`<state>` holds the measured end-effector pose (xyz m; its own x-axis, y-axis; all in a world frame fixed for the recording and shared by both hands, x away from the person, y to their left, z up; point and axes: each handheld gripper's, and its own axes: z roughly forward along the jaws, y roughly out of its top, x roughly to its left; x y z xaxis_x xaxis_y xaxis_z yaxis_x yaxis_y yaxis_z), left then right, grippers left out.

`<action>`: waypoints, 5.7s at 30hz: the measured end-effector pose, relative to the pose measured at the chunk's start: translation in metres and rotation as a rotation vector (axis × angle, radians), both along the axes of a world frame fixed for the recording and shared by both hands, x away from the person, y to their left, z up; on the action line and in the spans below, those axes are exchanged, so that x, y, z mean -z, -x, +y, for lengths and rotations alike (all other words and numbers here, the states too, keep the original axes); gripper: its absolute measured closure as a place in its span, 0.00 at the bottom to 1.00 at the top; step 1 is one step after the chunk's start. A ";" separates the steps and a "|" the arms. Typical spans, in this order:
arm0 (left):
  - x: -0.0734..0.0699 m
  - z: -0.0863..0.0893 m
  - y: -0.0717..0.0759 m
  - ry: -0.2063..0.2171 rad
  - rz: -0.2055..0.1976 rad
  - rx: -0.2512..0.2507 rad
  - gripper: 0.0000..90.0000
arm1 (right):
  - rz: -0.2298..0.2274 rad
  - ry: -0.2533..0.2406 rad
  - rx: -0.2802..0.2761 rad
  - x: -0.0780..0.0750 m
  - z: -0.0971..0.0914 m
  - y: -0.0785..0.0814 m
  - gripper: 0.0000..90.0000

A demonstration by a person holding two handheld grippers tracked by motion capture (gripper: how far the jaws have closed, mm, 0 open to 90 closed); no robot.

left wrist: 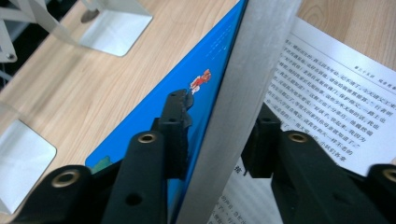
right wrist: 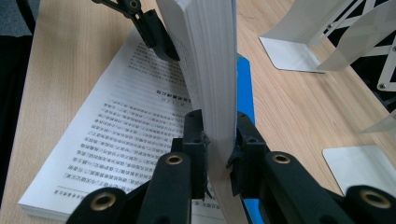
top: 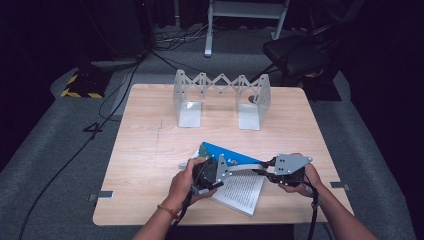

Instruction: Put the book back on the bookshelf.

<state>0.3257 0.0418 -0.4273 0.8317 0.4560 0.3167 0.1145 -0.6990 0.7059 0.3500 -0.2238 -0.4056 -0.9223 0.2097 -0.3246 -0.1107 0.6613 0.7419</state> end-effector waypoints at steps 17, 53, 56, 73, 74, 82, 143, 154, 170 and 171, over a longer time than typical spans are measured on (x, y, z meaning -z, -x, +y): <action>0.011 0.040 0.002 0.218 0.044 0.035 0.83 | 0.098 -0.135 0.253 0.027 -0.060 -0.031 0.46; -0.010 0.121 0.011 0.533 0.038 -0.074 0.85 | -0.018 -0.267 0.182 -0.020 0.027 -0.032 0.56; -0.009 0.128 0.014 0.523 0.021 -0.102 0.85 | -0.033 -0.287 0.169 -0.029 0.041 -0.030 0.56; -0.003 0.112 0.024 0.409 0.011 -0.109 0.80 | 0.024 -0.379 0.131 -0.019 0.087 -0.029 0.54; -0.002 0.112 0.023 0.422 0.015 -0.105 0.82 | 0.027 -0.386 0.130 -0.019 0.087 -0.028 0.54; 0.000 0.104 0.011 0.495 0.068 -0.036 0.84 | 0.018 -0.363 0.122 -0.015 0.072 -0.027 0.57; 0.013 0.003 0.035 0.404 0.076 -0.041 0.18 | 0.045 -0.275 0.074 0.012 0.032 0.009 0.48; 0.022 -0.009 0.034 0.447 0.013 -0.190 0.30 | 0.029 -0.297 0.121 0.012 0.035 0.005 0.48; 0.020 0.025 0.028 0.458 0.014 -0.150 0.56 | 0.036 -0.260 0.200 0.018 0.012 -0.008 0.43; 0.020 0.030 0.026 0.455 0.017 -0.147 0.57 | 0.043 -0.246 0.214 0.020 0.004 -0.012 0.43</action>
